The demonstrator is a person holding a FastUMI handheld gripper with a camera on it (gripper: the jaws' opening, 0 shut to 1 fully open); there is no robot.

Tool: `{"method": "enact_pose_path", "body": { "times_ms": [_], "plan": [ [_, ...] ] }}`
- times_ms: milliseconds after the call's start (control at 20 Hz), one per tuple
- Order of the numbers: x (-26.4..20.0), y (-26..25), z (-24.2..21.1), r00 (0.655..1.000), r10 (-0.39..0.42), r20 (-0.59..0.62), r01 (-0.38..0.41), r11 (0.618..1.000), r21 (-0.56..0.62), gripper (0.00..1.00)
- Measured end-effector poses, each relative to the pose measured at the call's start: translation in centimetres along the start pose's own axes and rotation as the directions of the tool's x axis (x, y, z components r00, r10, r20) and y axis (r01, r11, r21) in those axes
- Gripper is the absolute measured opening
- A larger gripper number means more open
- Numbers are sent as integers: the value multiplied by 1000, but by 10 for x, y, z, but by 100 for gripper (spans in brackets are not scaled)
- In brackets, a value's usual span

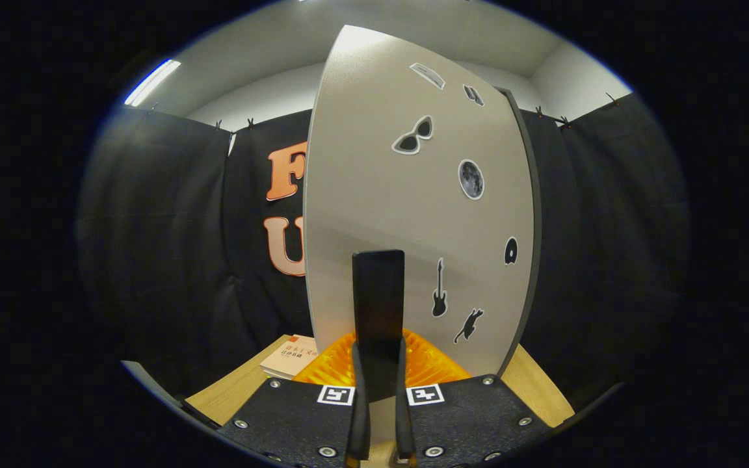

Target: Open the shoe cabinet door, grab the shoes and put them into the shoe cabinet, then close the shoe cabinet door.

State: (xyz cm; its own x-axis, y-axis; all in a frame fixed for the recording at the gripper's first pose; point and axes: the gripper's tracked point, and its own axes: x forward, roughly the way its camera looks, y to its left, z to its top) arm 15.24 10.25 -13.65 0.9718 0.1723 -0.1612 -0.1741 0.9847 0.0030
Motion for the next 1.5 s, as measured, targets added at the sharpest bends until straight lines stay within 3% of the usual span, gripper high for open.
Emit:
{"method": "enact_pose_path", "body": {
  "times_ms": [500, 1350, 1500],
  "plan": [
    [-30, -47, 0, 995, 100, 23, -101, 994, 38, 15],
    [-42, -149, 1, 998, -37, 47, 35, 998, 45, 8],
    [-46, -143, -1, 999, 4, 48, -8, 996, 84, 5]
  ]
}}
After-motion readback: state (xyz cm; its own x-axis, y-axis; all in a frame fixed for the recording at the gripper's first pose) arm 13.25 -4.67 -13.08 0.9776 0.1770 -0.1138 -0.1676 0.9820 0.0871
